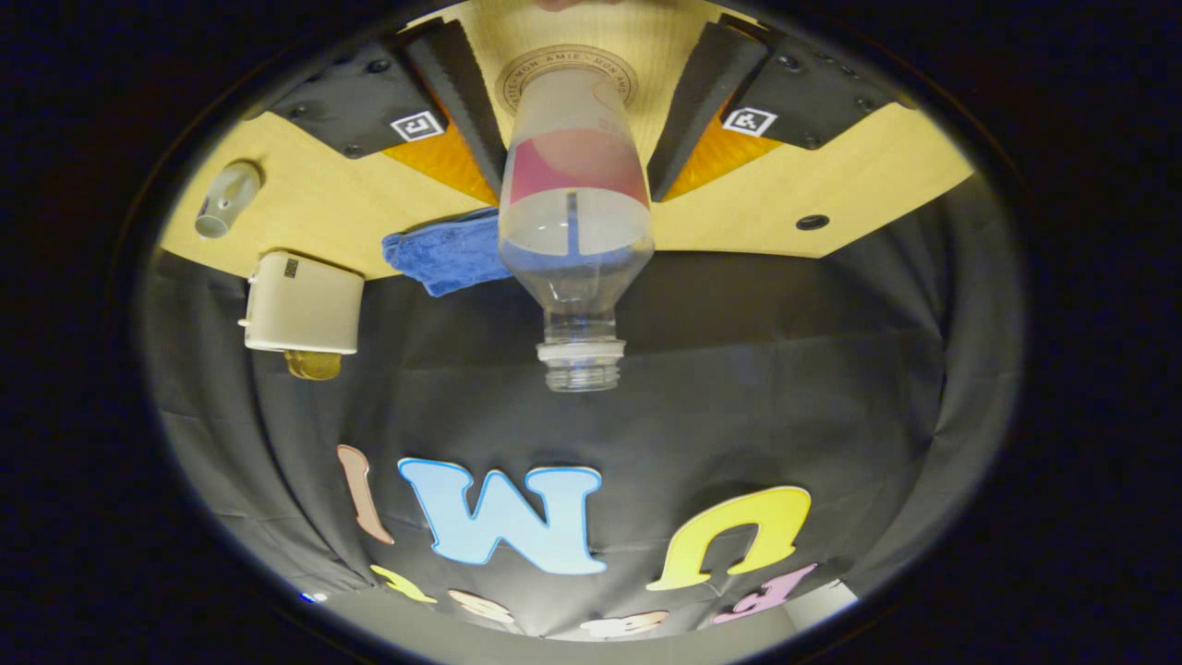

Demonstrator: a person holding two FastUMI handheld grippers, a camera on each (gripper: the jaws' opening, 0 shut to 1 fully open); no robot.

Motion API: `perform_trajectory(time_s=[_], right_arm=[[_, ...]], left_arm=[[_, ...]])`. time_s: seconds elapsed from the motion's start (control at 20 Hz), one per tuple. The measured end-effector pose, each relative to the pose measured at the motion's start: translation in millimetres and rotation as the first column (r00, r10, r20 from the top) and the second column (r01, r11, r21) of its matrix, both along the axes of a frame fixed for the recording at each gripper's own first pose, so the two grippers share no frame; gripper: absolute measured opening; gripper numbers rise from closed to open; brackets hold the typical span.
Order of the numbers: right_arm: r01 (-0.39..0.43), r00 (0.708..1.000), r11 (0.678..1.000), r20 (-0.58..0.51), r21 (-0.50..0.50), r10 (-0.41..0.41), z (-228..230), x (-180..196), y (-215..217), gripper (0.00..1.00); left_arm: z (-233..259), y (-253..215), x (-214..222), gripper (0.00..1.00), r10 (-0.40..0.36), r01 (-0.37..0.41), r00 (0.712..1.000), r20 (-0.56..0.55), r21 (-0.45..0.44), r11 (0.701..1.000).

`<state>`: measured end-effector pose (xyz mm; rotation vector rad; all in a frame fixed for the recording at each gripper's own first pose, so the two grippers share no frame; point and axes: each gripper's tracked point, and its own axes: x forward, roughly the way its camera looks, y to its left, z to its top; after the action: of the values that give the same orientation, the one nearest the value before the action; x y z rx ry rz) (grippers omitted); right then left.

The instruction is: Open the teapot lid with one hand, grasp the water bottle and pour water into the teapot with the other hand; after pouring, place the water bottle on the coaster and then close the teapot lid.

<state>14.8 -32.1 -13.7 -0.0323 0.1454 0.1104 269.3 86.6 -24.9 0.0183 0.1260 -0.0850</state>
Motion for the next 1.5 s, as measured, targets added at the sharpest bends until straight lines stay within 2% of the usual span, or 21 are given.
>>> perform_trajectory(time_s=[0.3,0.5,0.7,1.05,1.35,1.5], right_arm=[[0.001,1.000,1.000,0.017,0.002,-0.001,6.0,-6.2,0.0,0.02],[0.002,1.000,1.000,0.030,0.023,-0.002,10.8,-6.5,0.0,0.02],[0.006,0.997,0.998,0.079,0.060,-0.011,30.3,27.5,-5.5,0.02],[0.120,0.988,0.990,0.088,0.078,-0.127,45.4,115.9,-27.7,0.02],[0.150,0.987,0.987,0.056,0.056,-0.153,25.7,157.1,-26.6,0.02],[0.156,0.986,0.987,0.047,0.029,-0.157,20.3,163.3,-25.3,0.02]], left_arm=[[5.3,-5.1,-24.3,1.00,-0.006,0.006,1.000,0.008,0.005,1.000],[11.7,-3.6,-67.4,1.00,-0.003,0.003,1.000,0.019,-0.003,1.000],[30.4,-6.0,-122.9,1.00,0.009,-0.010,0.997,0.073,0.016,1.000],[36.0,-19.5,-179.8,1.00,-0.016,0.018,0.996,0.087,-0.026,0.999],[29.1,-29.7,-183.6,1.00,-0.047,0.049,0.996,0.081,-0.029,0.998],[31.1,-32.3,-180.1,1.00,-0.059,0.062,0.994,0.088,-0.032,0.998]])
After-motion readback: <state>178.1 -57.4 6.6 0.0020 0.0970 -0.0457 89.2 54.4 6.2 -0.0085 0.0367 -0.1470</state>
